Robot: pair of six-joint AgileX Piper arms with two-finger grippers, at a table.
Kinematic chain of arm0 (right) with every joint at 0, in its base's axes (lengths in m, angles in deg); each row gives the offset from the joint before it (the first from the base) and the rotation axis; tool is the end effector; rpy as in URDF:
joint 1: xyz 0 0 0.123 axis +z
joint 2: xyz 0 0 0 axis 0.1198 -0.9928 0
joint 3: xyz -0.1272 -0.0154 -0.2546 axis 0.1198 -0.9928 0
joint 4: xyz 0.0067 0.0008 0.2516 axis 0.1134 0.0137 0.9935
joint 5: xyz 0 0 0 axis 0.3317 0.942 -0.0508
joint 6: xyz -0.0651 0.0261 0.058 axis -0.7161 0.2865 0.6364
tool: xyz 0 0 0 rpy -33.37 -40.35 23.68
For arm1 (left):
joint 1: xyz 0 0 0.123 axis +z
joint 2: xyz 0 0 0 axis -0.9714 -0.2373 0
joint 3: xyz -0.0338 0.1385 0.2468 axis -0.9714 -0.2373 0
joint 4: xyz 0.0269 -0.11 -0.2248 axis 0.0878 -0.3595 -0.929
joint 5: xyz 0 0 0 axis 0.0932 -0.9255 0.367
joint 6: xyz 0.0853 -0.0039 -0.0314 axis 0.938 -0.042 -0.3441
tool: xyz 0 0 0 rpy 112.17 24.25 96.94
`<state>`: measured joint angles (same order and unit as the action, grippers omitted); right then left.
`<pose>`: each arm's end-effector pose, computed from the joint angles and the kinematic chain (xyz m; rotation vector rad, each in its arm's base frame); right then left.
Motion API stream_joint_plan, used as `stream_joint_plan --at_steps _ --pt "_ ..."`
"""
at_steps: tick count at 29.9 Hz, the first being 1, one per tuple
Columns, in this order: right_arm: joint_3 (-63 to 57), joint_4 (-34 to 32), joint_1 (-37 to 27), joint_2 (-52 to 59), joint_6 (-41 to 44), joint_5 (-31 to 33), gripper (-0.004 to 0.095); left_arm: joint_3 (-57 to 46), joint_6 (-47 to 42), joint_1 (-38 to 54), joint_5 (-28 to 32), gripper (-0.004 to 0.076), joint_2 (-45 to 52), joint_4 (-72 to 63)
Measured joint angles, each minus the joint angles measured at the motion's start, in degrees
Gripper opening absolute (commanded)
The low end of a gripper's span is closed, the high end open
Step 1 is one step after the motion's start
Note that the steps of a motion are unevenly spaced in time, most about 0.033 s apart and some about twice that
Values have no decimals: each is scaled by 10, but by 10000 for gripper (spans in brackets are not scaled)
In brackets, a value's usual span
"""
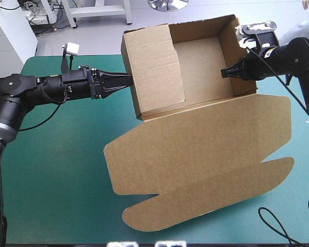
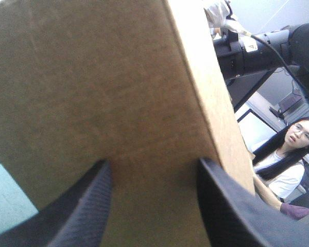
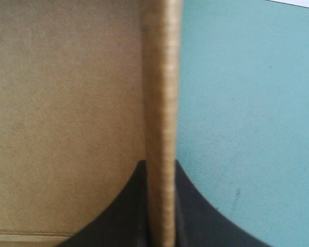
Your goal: Fold the box
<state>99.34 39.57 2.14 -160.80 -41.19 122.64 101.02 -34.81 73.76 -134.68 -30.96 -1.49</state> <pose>0.3187 0.0698 0.4582 -0.4217 2.2910 0.2651 0.2829 -0.0972 0.4300 0.5985 1.7570 -1.3564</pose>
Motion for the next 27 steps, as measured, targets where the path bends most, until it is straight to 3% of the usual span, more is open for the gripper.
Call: stream_joint_plan --at_steps 9,15,22,27 --pt "0 -14 2 0 18 -11 -12 6 -18 0 -1 504 0 -4" --pt "0 -67 44 0 50 -25 -13 25 -46 0 -2 504 0 26" --pt "0 -96 79 -10 89 -53 -13 136 -171 -4 3 503 0 196" --pt "0 -95 86 -16 104 -66 -13 195 -281 -59 31 494 1 364"
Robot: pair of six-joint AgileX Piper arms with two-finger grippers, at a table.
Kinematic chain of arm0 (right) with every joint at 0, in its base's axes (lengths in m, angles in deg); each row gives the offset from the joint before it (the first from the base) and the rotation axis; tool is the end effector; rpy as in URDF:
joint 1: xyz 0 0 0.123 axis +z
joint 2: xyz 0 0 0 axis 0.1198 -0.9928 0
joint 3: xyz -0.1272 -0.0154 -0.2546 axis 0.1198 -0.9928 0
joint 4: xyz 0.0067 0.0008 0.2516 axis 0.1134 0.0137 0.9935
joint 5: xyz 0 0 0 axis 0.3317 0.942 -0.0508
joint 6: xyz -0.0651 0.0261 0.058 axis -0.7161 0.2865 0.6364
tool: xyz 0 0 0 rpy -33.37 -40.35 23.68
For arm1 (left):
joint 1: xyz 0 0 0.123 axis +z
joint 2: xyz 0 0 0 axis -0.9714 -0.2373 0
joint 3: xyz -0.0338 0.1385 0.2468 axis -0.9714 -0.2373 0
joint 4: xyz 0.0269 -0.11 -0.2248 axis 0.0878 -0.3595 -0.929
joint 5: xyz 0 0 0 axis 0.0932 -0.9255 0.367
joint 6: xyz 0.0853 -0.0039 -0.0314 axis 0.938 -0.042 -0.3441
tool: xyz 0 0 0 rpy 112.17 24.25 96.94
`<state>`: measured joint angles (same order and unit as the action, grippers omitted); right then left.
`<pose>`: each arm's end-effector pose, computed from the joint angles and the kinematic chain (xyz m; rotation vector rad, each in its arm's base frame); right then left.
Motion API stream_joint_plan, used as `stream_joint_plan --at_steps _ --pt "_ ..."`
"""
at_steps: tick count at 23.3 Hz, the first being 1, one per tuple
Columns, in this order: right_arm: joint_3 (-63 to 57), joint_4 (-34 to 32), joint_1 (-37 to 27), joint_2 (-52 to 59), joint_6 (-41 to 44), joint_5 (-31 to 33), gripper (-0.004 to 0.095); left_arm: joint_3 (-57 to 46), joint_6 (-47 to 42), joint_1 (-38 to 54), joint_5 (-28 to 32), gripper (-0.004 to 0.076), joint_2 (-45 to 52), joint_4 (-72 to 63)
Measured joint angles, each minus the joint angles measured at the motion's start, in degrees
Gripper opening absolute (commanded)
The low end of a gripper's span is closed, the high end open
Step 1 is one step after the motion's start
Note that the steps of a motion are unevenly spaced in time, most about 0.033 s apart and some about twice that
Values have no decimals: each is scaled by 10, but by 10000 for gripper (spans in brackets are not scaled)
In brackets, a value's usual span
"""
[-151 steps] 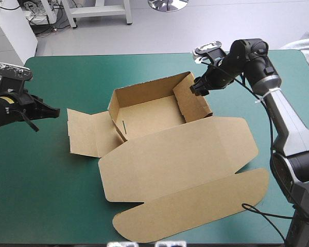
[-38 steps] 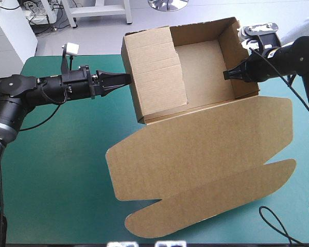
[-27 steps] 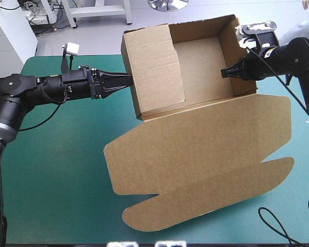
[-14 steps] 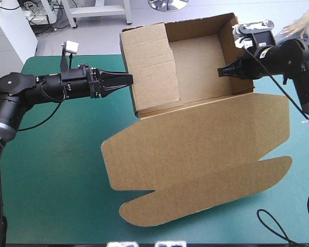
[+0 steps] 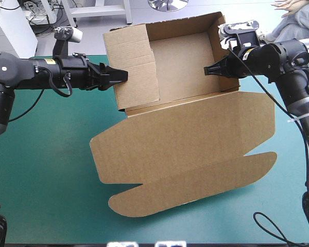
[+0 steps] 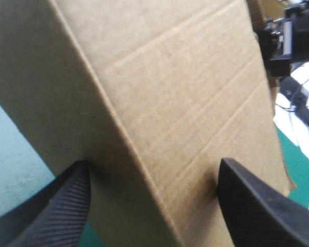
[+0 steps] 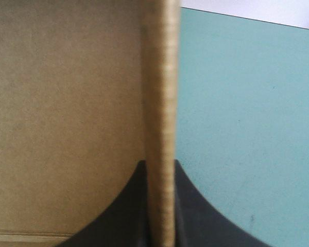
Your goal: Fold the box
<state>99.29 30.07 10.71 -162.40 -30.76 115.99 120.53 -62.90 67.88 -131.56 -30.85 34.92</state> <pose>0.3253 0.1084 0.4545 -0.3712 2.2353 0.2276 0.2721 -0.1023 0.4811 0.5776 2.0534 -0.8887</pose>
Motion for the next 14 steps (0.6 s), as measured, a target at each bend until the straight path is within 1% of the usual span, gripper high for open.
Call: stream_joint_plan --at_steps 4,5,6,7,8,9,11,12,13,14 --pt "0 1 0 0 4 -10 -13 13 -94 -67 42 493 0 154" --pt "0 1 0 -1 4 -12 -13 15 -147 -101 65 493 -1 223" --pt "0 1 1 -3 6 -13 -13 17 -171 -116 75 493 -2 246" --pt "0 5 2 -5 10 -17 -13 21 -214 -144 87 492 -7 299" --pt "0 7 2 -7 12 -17 -13 24 -232 -154 89 492 -10 322" --pt "0 10 4 -11 16 -20 -13 33 -278 -179 90 492 -20 381" --pt "0 13 5 -16 16 -20 -13 40 -319 -200 89 489 -32 437" --pt "0 13 5 -17 16 -20 -13 43 -332 -207 86 463 -38 463" --pt "0 13 5 -20 16 -20 -13 49 -360 -221 77 421 -47 502" --pt "0 13 5 -21 16 -20 -13 53 -385 -232 69 354 -53 541"
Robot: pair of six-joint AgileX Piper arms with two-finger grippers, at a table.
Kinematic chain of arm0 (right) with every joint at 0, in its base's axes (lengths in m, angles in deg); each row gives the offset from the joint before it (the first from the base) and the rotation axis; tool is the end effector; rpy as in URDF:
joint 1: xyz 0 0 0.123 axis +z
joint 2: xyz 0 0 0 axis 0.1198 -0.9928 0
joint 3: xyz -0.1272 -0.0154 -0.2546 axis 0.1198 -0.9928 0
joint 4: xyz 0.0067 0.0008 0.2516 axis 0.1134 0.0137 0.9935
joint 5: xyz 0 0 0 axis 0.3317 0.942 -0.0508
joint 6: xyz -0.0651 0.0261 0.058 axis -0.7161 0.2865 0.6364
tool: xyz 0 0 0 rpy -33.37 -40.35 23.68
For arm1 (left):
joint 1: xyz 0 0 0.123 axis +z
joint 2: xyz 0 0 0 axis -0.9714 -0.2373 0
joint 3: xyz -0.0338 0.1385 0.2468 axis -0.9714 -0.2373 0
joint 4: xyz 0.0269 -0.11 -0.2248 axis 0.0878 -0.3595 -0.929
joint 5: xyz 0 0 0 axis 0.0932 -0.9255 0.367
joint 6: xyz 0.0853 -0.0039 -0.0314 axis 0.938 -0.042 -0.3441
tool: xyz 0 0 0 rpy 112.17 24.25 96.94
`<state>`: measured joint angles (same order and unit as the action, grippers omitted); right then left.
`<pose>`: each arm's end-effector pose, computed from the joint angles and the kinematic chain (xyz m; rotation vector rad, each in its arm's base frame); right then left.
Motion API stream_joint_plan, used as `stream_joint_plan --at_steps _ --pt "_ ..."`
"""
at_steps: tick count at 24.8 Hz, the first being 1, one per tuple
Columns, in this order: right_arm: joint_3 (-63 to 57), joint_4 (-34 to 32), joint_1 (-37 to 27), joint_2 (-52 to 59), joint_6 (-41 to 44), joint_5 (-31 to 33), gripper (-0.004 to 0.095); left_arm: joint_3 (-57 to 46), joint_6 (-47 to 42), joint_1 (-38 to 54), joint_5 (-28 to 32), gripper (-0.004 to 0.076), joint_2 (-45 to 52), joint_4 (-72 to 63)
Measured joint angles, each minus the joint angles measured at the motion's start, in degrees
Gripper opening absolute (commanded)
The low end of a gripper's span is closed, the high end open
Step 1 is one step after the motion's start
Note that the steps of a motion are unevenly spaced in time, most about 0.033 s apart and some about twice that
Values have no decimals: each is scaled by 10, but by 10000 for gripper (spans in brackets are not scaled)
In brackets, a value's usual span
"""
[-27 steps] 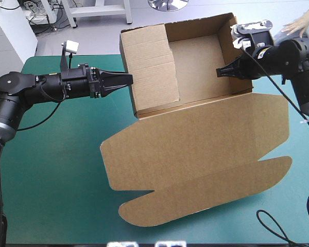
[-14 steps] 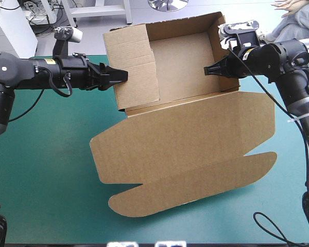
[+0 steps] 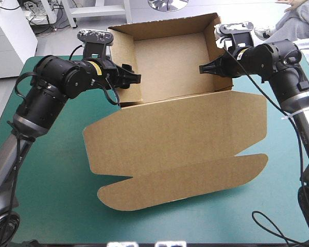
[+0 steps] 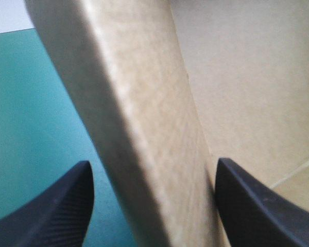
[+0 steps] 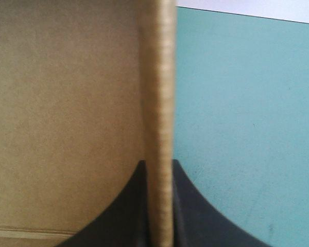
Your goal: Fold the box
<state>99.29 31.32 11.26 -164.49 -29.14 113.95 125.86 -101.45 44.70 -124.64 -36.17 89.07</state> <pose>0.3370 0.1173 0.4444 -0.3448 2.2434 0.2742 0.2837 -0.1639 0.4629 0.3465 2.2152 -0.2981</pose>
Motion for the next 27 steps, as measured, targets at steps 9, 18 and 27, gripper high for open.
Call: stream_joint_plan --at_steps 9,18,27 --pt "0 3 1 -18 27 33 -13 9 -52 -18 -16 -10 -36 94" --pt "0 -19 1 -78 32 109 -13 11 -22 -18 -55 -10 -120 81" --pt "-1 -21 1 -158 31 134 -13 13 5 -14 -73 -9 -211 67"
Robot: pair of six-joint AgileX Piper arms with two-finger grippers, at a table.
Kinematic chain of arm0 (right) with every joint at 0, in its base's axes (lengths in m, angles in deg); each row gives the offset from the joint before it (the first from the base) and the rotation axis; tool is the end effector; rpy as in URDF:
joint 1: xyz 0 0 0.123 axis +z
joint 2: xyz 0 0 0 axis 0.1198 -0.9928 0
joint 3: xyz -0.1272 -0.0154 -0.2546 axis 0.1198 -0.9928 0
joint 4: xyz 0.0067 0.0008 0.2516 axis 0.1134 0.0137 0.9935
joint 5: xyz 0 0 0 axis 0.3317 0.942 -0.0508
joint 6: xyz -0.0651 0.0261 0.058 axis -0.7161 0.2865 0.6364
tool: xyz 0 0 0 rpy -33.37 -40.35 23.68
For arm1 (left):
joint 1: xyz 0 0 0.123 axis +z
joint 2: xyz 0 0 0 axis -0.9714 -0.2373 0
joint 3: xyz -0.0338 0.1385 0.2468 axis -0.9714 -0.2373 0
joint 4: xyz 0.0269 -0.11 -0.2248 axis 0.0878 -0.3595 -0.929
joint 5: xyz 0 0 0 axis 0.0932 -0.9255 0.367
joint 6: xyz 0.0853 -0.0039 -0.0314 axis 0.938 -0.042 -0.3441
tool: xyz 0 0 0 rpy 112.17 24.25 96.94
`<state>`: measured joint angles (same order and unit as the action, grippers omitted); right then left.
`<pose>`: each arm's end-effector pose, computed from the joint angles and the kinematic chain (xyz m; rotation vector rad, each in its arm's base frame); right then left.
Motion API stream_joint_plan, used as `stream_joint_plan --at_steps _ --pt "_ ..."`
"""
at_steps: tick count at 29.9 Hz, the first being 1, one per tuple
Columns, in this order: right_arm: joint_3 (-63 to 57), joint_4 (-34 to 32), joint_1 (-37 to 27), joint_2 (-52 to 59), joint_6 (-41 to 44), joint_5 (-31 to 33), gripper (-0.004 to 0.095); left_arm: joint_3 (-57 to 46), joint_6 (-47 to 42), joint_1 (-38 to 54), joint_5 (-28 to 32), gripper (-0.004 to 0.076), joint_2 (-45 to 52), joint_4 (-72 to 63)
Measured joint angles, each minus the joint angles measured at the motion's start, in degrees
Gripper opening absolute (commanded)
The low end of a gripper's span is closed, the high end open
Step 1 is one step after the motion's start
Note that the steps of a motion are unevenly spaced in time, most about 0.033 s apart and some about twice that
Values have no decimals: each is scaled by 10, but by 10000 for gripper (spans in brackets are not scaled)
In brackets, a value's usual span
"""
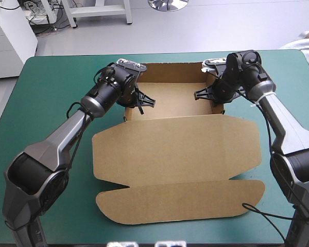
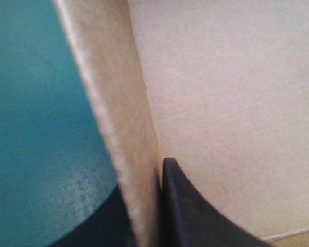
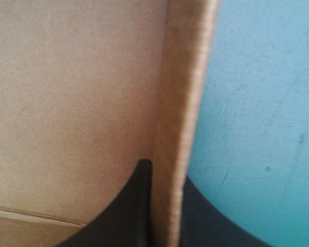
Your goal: Fold the box
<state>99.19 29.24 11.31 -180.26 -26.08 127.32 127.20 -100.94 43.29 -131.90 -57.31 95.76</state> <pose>0.3900 0.1326 0.3247 -0.3560 2.7571 0.1642 0.3619 -0.2122 0.3250 0.4987 2.6039 0.0484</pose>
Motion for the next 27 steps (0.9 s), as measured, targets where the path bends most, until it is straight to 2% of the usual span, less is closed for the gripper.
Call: stream_joint_plan --at_steps 8,20,24,27 --pt "-1 -2 0 -40 1 3 -13 1 34 35 2 -9 -47 -70" --pt "-1 17 1 -80 6 1 -13 -13 51 50 2 4 -75 -91" --pt "-1 17 1 -80 4 0 -6 -13 72 57 1 136 -75 -112" --pt "-1 14 0 -80 1 -4 90 -13 100 63 -7 300 -75 -127"
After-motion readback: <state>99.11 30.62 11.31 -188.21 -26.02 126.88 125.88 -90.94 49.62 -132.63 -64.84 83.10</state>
